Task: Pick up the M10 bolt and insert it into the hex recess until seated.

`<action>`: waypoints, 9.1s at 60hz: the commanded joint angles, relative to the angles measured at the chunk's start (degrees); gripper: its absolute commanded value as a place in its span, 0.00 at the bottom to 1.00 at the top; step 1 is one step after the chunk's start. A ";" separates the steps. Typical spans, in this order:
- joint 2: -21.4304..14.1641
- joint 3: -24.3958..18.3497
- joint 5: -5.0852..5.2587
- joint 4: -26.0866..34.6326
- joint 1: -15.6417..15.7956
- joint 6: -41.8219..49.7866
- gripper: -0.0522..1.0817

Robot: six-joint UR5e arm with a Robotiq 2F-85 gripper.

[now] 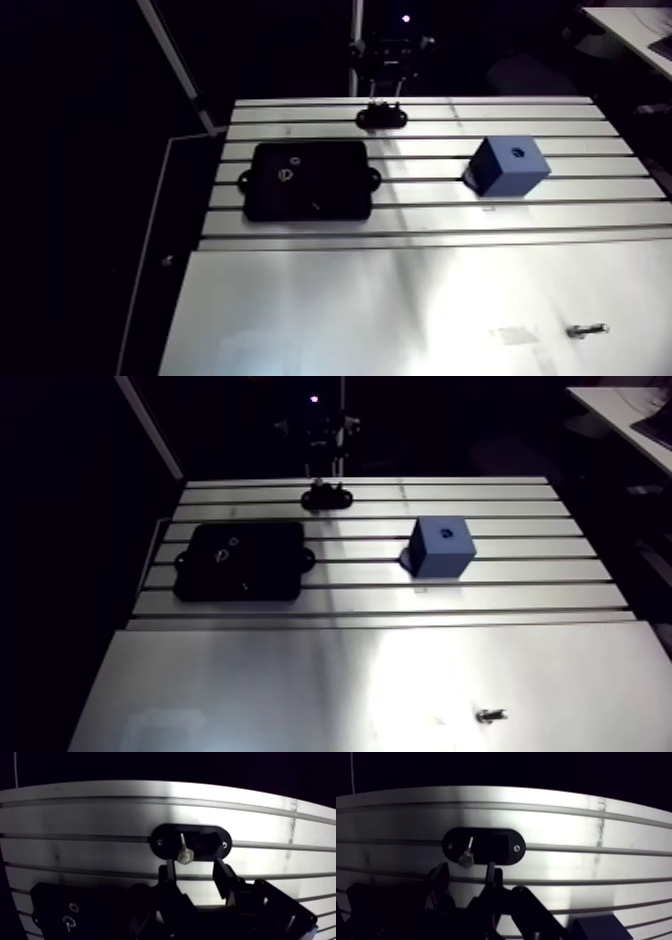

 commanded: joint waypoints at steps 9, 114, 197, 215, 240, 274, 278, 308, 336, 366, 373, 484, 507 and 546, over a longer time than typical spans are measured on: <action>0.91 -0.08 -0.15 -0.18 0.57 -0.01 0.48; 2.79 -0.79 -0.15 -0.97 0.48 -0.08 0.64; 0.65 -2.26 0.02 -0.29 0.66 -0.87 0.70; -2.65 -2.53 -0.33 1.99 0.67 -4.73 0.71; -10.70 -2.81 -0.43 13.37 -2.06 -24.05 0.76; -15.38 -3.02 -4.83 25.41 -9.01 -45.80 0.76; -15.39 -2.75 -5.31 25.41 -9.33 -45.81 0.76; -15.30 0.31 -6.76 24.71 -13.17 -45.81 0.76; -16.19 1.90 -6.57 24.53 -15.60 -45.90 0.78; -16.47 5.37 -6.74 22.26 -16.31 -46.62 0.80; -15.94 5.28 -6.82 22.24 -16.31 -47.37 0.80; -11.55 4.93 -9.38 22.68 -17.45 -49.50 0.80; -11.18 5.28 -9.56 22.24 -17.45 -49.41 0.80; -10.83 5.28 -9.56 22.24 -17.36 -49.06 0.80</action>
